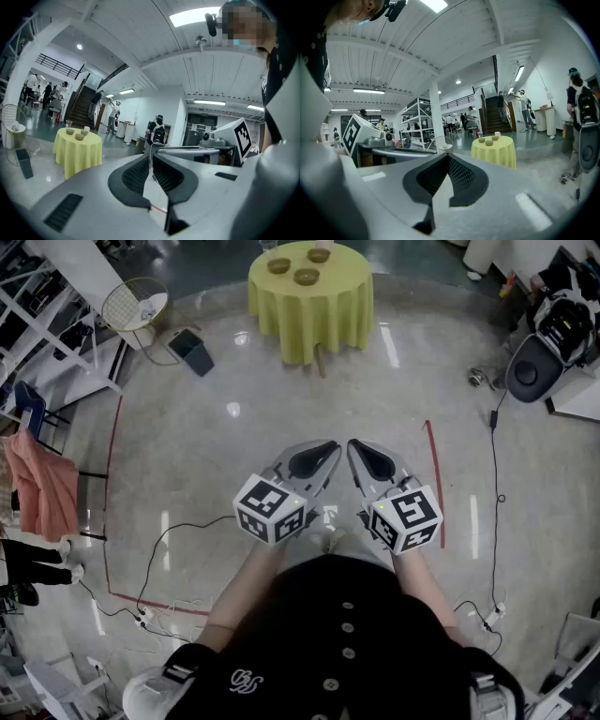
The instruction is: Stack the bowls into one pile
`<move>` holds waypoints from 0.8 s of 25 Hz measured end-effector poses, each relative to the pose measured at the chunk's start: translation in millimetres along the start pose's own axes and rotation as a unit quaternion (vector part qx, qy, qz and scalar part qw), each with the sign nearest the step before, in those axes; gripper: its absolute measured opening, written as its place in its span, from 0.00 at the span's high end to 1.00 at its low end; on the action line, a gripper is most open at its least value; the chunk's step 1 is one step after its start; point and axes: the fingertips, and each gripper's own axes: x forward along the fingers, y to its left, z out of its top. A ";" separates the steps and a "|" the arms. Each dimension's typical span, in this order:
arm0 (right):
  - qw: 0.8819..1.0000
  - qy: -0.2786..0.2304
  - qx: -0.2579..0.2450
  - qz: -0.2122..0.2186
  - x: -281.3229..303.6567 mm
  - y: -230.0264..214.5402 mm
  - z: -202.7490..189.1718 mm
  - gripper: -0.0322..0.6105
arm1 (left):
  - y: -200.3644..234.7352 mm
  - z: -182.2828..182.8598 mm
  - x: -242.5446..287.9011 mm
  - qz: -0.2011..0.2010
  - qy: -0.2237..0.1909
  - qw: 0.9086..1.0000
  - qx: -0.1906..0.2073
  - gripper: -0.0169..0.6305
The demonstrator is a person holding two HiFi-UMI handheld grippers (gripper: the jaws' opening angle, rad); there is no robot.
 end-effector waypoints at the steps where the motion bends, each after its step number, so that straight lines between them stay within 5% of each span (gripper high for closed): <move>1: 1.000 0.001 0.001 0.000 0.8 0.8 -1.3 0.95 | 2.2 1.1 -0.4 0.002 -0.001 1.000 0.001 0.92; 20: 0.999 -0.029 0.021 0.011 -4.3 -11.9 8.0 0.95 | 6.7 3.7 12.2 0.033 -0.015 0.999 0.000 0.92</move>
